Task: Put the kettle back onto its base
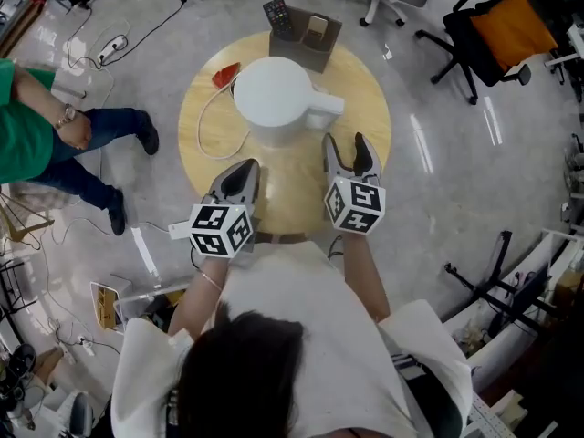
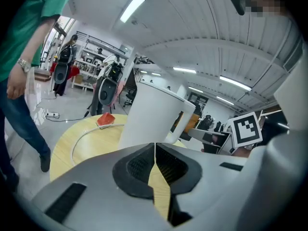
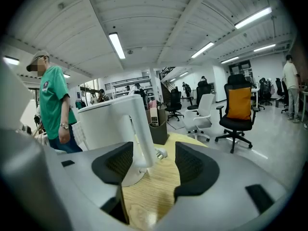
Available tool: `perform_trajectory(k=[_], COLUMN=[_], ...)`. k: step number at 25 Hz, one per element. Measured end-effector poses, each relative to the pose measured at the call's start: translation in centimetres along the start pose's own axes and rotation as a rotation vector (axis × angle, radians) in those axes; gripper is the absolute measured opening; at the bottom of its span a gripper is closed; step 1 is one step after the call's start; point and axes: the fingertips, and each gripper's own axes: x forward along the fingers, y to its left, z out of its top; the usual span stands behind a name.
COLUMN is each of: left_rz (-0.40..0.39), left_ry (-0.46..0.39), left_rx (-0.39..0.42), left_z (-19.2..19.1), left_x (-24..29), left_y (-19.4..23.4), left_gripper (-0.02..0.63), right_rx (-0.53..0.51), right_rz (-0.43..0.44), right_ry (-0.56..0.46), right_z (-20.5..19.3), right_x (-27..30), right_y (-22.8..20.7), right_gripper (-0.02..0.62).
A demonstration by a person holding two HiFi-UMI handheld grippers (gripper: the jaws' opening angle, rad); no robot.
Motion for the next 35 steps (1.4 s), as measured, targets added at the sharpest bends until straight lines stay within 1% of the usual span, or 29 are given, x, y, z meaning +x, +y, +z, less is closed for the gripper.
perform_trajectory(k=[9, 13, 18, 20, 25, 28, 32, 35], left_rz=[-0.009, -0.016, -0.024, -0.025, -0.026, -0.026, -0.02, -0.02], left_ry=[-0.045, -0.079, -0.1, -0.108, -0.125, -0.131, -0.137, -0.14], left_rx=[0.017, 0.042, 0.05, 0.055, 0.059, 0.065, 0.071, 0.075], left_z=[0.0, 0.7, 1.0, 1.1, 1.3, 1.4, 1.7, 1.9], left_x=[-0.9, -1.4, -1.5, -1.6, -1.8, -1.9, -1.9, -1.9], left_y=[-3.1, -4.3, -5.7, -6.1, -6.8, -7.0, -7.1, -7.2], left_gripper=[0.032, 0.032, 0.032, 0.032, 0.032, 0.032, 0.032, 0.032], right_rx=[-0.041, -0.05, -0.06, -0.06, -0.089, -0.097, -0.102, -0.107], right_rz=[0.038, 0.074, 0.108, 0.12, 0.151, 0.166, 0.172, 0.174], right_ry=[-0.011, -0.035, -0.045, -0.042, -0.045, -0.038, -0.028, -0.027], right_z=[0.4, 1.0, 1.4, 1.3, 1.2, 1.1, 1.0, 1.1], right_x=[-3.3, -4.7, -5.7, -6.1, -6.7, -6.9, -7.0, -7.0], right_y=[0.1, 1.1, 2.1, 2.6, 4.0, 4.6, 5.1, 5.3], right_gripper=[0.262, 0.262, 0.258, 0.24, 0.156, 0.134, 0.079, 0.064])
